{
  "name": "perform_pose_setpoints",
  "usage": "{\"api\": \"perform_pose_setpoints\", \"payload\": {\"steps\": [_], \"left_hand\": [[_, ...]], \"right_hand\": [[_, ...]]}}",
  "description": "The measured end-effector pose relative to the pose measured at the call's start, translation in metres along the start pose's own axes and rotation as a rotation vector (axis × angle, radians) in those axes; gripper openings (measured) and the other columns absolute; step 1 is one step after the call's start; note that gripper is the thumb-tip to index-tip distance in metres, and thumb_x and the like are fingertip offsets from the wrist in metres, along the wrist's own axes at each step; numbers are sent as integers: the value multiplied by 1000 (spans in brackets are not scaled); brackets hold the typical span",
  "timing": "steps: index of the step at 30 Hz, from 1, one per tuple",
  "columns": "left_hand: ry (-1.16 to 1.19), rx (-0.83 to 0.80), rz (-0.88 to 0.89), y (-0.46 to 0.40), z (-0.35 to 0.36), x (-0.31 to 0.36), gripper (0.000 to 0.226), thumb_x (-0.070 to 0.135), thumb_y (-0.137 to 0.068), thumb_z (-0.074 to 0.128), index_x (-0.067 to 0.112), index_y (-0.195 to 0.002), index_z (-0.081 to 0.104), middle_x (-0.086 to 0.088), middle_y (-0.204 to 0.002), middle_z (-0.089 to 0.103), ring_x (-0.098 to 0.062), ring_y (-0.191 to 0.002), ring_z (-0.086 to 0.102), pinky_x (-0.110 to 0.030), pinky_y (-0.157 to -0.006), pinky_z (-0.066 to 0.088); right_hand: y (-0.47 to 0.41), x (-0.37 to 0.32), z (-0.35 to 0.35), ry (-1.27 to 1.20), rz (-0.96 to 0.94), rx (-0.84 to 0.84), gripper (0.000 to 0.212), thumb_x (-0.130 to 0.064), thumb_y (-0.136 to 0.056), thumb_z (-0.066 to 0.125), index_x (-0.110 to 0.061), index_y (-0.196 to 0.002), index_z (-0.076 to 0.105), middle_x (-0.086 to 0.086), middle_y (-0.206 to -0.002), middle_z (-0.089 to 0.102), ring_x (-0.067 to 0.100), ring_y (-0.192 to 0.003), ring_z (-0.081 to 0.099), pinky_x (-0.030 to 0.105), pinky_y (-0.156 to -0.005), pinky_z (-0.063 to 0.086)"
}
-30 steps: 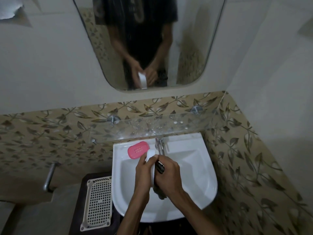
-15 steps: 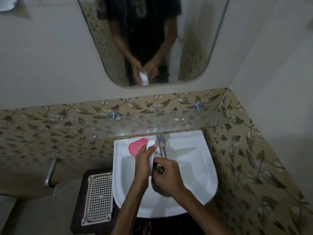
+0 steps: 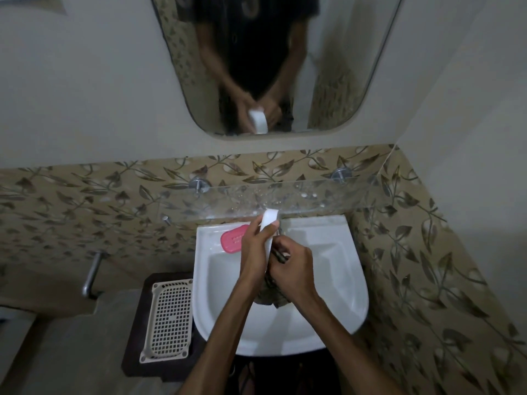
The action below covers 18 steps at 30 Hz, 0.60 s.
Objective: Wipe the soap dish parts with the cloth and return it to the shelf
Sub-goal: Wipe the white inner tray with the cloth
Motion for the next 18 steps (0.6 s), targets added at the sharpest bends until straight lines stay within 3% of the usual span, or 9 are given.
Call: {"api": "perform_pose_setpoints", "payload": {"steps": [3,6,9,12,14,16,18], "left_hand": [[48,29,-15,-3,-8,-3,36,35,-77,73,30,-112,79,-2,-104,80,-20,-94,76,-30,-75,61],[65,-29,-46,3,-7,-10,34,37,-80,71,33,-112,78,-2,-106,81,-14,-93,77,-21,-68,58],[61,14,-32,5,-5,-12,40,37,-77,70,33,-117,75,2,-109,80,-16,-100,75,-25,-77,59],[48,36,39,2,-14,-9,42,35,-74,73,28,-114,79,-1,-108,80,-23,-102,74,-42,-89,58],[32,18,88,6,-17,-10,45,39,-74,71,27,-118,78,-5,-114,78,-28,-109,71,-50,-98,56],[28,27,119,12,-17,-8,40,41,-78,68,32,-116,78,2,-113,78,-22,-110,70,-47,-99,55],[66,25,101,14,-16,-7,27,41,-82,66,31,-104,78,3,-100,75,-19,-102,68,-43,-95,53]], "right_hand": [[3,-4,3,-4,-28,-91,13,-4,-88,75,-15,-90,80,-9,-81,79,9,-77,76,34,-72,62],[-2,0,-5,46,-28,-31,18,-5,-87,75,-19,-96,81,-17,-83,77,1,-79,74,18,-72,60],[3,-1,-1,78,-16,-8,15,-3,-87,78,-16,-93,81,-15,-82,77,-2,-77,73,12,-71,56],[7,0,2,-213,218,-198,26,4,-86,76,-21,-82,83,-1,-82,82,9,-75,78,25,-73,62],[7,0,-1,-440,409,-271,30,9,-87,73,-17,-79,84,12,-81,81,21,-69,78,30,-67,63],[10,-6,1,-614,520,-295,26,10,-90,69,-11,-86,83,18,-85,80,28,-69,77,34,-60,63],[10,-10,4,-815,606,-279,23,8,-94,67,-7,-96,83,17,-94,81,28,-82,79,33,-67,65]]}}
Point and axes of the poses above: each hand's wrist, its own y-axis away from the middle knuckle, its own z-axis out of the palm, x = y × z, the point moved 4 cm from there along -y, towards the middle knuckle
